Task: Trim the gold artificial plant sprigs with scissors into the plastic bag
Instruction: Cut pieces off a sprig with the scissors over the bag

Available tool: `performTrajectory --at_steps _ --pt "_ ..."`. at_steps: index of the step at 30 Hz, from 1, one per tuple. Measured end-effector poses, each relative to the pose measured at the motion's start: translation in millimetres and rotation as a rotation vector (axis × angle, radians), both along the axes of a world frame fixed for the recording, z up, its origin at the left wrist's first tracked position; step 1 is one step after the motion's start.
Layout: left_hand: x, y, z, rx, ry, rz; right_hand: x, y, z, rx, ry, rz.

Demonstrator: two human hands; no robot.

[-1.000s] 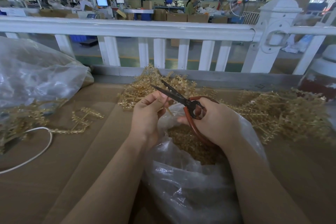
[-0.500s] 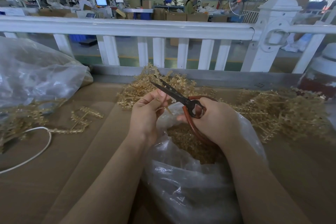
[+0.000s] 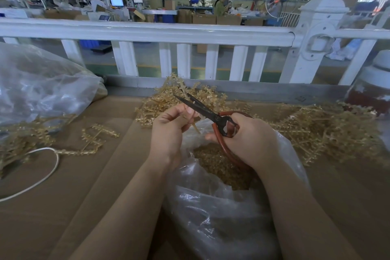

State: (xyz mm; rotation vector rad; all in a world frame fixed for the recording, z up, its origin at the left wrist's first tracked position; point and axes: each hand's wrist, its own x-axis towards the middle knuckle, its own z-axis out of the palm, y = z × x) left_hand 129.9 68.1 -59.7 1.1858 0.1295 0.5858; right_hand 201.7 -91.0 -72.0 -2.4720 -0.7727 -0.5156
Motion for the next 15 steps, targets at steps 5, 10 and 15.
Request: performTrajectory --at_steps 5,10,15 --pt "-1.1 0.7 -0.2 -0.020 0.026 -0.002 0.5 -0.4 -1.8 -0.010 -0.013 0.006" --pt "-1.1 0.9 -0.8 -0.015 0.047 0.003 2.3 -0.9 -2.2 -0.029 0.003 0.002" --pt "-1.4 0.2 0.3 -0.017 0.050 0.001 3.5 -1.2 -2.2 -0.031 0.023 0.009"
